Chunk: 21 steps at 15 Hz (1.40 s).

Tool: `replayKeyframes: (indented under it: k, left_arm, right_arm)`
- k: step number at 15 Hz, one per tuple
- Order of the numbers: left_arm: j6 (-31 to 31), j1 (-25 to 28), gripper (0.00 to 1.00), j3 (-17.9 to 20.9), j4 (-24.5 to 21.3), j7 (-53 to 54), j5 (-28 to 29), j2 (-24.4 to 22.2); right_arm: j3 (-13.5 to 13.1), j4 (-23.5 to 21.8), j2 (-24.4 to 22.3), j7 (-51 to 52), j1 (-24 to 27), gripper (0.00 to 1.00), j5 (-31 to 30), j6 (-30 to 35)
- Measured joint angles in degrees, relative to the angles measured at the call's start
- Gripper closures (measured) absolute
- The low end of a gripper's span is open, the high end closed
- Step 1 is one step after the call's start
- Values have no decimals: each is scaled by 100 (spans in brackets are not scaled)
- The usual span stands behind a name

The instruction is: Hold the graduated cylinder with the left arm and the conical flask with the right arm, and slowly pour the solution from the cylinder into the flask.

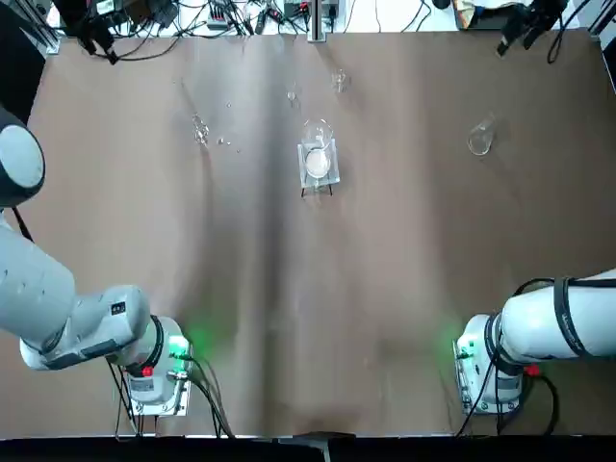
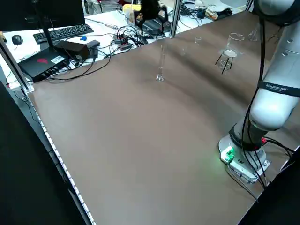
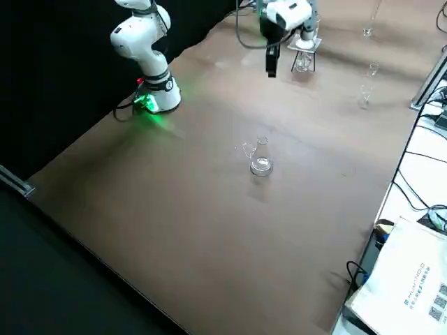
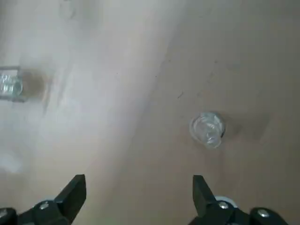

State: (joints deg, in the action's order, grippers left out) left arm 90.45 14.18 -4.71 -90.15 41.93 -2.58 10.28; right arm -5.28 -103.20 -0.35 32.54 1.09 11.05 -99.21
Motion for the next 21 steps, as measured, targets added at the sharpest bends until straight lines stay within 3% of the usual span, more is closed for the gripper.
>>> replayKeyframes:
  k: [6,12,17,19,21]
  left_arm:
    - [494,550,0,-4,10,2399,-1043,883]
    - [496,1082,0,-5,14,4785,-2567,1817]
    - [501,1117,0,-15,26,7206,-3816,2551]
    - [392,1104,0,-37,23,8874,-4662,2898]
    - [267,1071,0,-45,11,9468,-5009,3166]
  right_arm:
    - [-79,11,477,3630,1225,0,1021,10]
    - [-76,8,1049,6490,1750,0,2090,53]
    - [-75,16,1820,8229,2130,0,2897,502]
    - [-74,28,2182,9321,2335,0,3341,766]
    - [-74,103,2437,9823,2431,0,3473,816]
